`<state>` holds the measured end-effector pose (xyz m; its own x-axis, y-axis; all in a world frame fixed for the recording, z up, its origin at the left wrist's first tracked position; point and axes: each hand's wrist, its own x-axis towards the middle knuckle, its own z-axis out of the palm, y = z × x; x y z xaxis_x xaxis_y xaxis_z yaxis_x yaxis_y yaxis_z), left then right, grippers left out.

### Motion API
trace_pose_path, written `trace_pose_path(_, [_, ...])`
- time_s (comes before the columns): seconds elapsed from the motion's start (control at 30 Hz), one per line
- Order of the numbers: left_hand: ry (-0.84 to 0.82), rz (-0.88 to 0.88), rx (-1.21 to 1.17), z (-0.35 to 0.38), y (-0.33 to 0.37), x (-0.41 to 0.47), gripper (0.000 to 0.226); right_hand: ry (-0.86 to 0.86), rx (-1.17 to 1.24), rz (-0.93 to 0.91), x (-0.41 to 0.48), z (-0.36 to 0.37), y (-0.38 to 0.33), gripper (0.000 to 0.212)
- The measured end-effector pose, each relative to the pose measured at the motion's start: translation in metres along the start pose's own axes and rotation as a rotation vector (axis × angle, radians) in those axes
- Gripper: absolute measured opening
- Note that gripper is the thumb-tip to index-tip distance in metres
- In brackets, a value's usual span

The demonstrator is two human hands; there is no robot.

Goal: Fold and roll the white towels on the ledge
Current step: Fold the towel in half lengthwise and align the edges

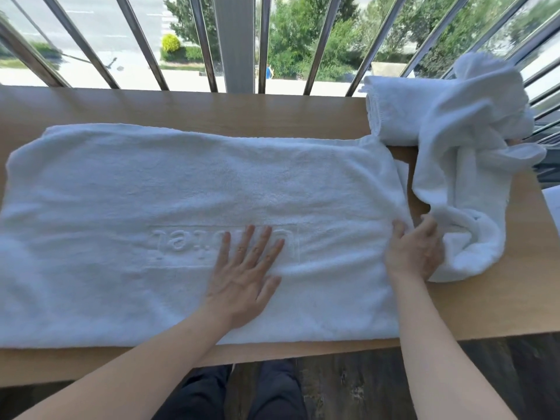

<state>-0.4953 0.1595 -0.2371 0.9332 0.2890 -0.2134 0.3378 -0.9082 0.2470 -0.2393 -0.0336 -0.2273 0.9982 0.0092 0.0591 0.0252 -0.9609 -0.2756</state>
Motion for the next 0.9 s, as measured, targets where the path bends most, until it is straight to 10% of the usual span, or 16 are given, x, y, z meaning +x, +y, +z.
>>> trace_pose_path(0.1, [0.033,-0.05,-0.005,0.004,0.003,0.001,0.058,0.053,0.029,-0.312,-0.045,0.001,-0.027,0.045])
trace_pose_path(0.27, [0.145,-0.194,-0.083,0.002,-0.014,0.014,0.065,-0.368,-0.02,-0.929,-0.12,0.02,-0.051,0.059])
trace_pose_path(0.6, [0.118,0.014,0.054,0.01,-0.013,0.007,0.067,-0.415,-0.114,-0.938,-0.092,0.049,-0.103,0.06])
trace_pose_path(0.9, [0.1,0.03,0.093,0.007,-0.017,0.006,0.069,-0.366,-0.207,-0.507,0.036,0.052,-0.102,0.065])
